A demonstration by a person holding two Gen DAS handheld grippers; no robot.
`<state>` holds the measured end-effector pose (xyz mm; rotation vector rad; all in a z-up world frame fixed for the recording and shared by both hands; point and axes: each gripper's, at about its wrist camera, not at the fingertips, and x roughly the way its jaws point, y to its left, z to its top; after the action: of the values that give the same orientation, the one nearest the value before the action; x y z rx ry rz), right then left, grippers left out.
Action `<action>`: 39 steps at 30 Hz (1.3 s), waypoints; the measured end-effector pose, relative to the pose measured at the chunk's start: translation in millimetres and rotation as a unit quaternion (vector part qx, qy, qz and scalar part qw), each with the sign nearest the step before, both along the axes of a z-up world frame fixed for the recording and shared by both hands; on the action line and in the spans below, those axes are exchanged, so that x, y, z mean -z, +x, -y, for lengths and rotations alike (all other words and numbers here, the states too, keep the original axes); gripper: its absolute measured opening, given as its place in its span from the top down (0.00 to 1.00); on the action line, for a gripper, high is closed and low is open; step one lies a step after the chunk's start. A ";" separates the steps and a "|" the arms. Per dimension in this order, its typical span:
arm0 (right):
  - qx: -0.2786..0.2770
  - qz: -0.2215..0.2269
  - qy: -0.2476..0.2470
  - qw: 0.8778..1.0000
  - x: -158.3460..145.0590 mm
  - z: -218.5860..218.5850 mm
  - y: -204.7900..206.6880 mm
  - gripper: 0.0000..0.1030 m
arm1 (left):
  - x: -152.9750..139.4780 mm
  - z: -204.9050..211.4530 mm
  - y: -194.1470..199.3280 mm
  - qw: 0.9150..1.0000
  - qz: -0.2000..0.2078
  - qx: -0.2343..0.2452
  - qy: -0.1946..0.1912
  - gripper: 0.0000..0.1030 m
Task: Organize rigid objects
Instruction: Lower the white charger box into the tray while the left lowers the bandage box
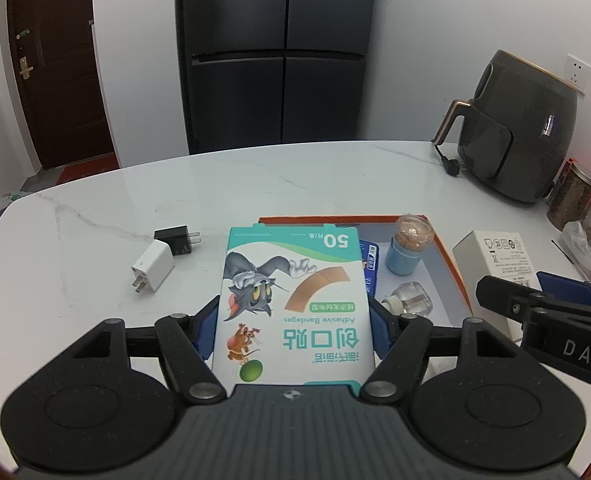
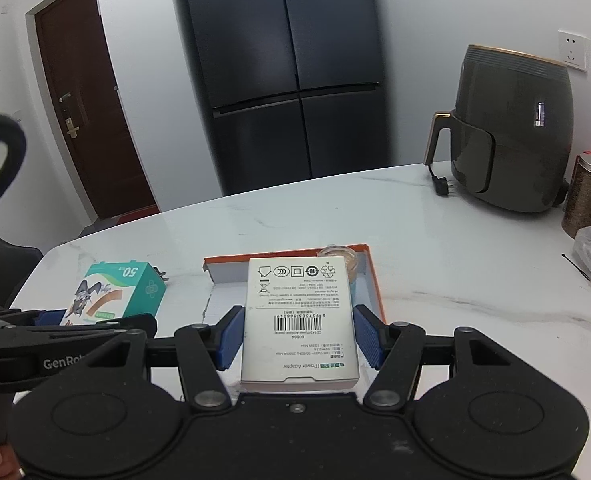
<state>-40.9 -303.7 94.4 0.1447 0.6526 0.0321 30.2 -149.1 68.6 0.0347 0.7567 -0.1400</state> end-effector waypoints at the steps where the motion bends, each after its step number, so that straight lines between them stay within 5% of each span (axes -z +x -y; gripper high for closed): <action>1: 0.002 0.000 0.000 1.000 -0.2 0.3 -1.1 0.31 | 0.2 1.3 -0.2 1.000 0.000 0.001 0.000 0.31; 39: 0.026 0.000 -0.008 1.000 -1.0 9.2 -3.8 0.31 | 5.0 16.1 8.8 1.000 -0.002 0.031 -0.004 0.31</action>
<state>-44.7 -312.9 95.5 0.1464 0.6489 -0.0234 39.0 -165.2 63.6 0.0509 0.7602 -0.2014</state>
